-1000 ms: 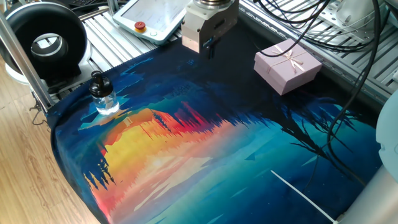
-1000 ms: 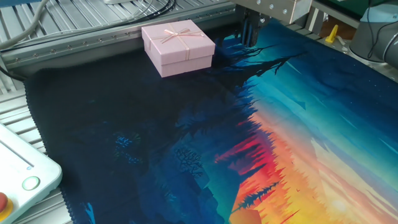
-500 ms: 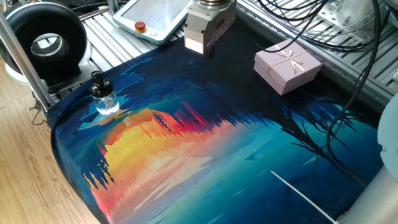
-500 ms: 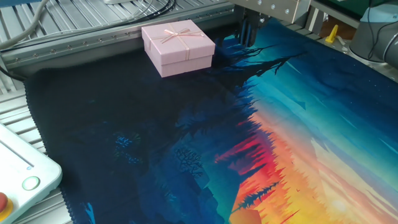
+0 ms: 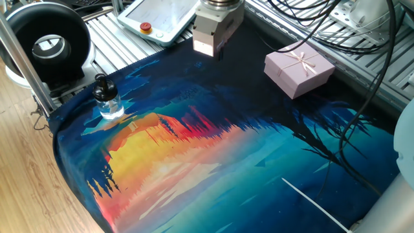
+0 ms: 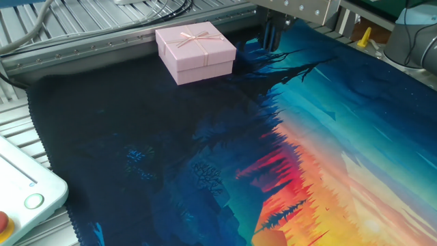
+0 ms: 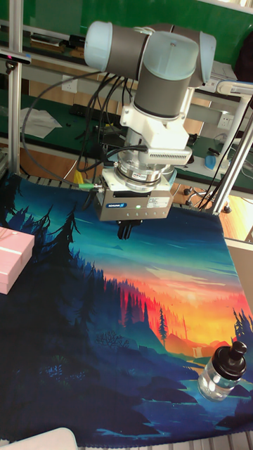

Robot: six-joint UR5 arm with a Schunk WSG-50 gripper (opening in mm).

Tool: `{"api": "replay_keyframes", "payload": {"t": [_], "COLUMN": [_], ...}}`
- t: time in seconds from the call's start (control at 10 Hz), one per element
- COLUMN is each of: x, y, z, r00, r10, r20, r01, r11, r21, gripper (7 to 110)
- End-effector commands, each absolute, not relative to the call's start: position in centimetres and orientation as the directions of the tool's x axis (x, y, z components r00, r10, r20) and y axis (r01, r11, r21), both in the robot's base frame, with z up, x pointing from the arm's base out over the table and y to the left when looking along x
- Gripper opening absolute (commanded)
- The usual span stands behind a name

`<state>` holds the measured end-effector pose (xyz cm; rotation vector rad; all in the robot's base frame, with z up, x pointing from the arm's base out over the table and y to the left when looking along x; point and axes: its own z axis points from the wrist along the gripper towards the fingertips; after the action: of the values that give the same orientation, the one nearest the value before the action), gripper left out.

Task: Unscrew the lid from the jar

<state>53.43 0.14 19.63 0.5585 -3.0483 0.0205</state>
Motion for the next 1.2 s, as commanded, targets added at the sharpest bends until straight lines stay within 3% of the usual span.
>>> {"api": "replay_keyframes", "payload": {"t": [0.0,1.1], "x": [53.55,53.41], "y": [0.08,0.41], "z": [19.71,19.76], "r00": [-0.920,-0.846], "r10": [-0.391,-0.532], "r20": [0.041,0.043], "r01": [-0.391,-0.532], "r11": [0.920,0.846], "r21": [-0.009,0.005], "gripper": [7,7]}}
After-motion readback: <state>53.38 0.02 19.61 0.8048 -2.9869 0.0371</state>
